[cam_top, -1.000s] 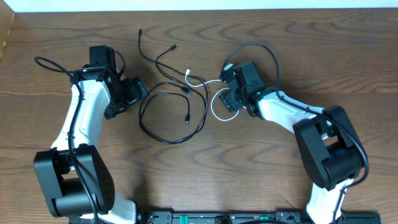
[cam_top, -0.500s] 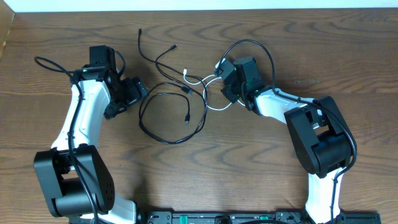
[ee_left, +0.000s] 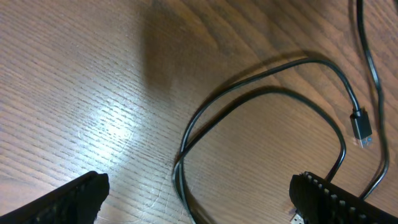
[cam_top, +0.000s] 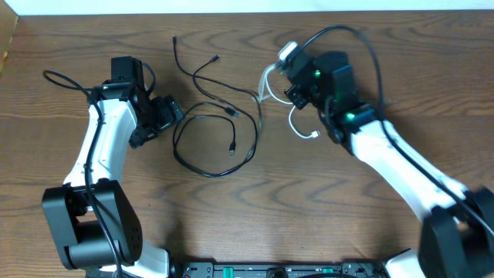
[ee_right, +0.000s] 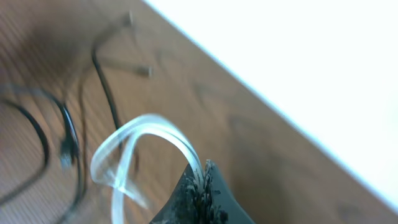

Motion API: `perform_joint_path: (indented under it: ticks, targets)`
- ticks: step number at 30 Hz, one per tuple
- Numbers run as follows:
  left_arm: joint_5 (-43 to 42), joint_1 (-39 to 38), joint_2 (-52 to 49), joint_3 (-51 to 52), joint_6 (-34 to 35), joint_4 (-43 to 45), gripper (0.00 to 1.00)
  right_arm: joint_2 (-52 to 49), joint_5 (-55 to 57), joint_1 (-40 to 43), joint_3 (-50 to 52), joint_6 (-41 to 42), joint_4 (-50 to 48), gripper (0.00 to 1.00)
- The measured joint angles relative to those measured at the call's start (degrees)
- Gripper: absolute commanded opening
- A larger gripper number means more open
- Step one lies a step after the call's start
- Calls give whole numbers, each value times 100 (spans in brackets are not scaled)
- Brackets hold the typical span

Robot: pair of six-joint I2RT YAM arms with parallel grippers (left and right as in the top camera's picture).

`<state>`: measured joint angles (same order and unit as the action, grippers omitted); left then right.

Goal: Untangle cables

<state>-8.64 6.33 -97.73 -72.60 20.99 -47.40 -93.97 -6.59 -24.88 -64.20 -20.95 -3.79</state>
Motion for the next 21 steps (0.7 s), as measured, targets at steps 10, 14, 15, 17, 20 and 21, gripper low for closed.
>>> perform_joint_path:
  ticks: [10, 14, 15, 17, 20, 21]
  targets:
    - [0, 0, 0, 0, 0, 2, 98, 496, -433, 2, -15, 0, 127, 1]
    - [0, 0, 0, 0, 0, 2, 98, 487, -264, 42, -15, 0, 391, 1]
    - [0, 0, 0, 0, 0, 2, 98, 485, -153, 63, -15, 4, 433, 1]
    - [0, 0, 0, 0, 0, 2, 98, 476, 177, 155, -15, 61, 546, 1]
    - [0, 0, 0, 0, 0, 2, 98, 466, 739, 382, -15, 186, 745, 1]
    - [0, 0, 0, 0, 0, 0, 98, 459, 942, 501, -15, 245, 835, 1]
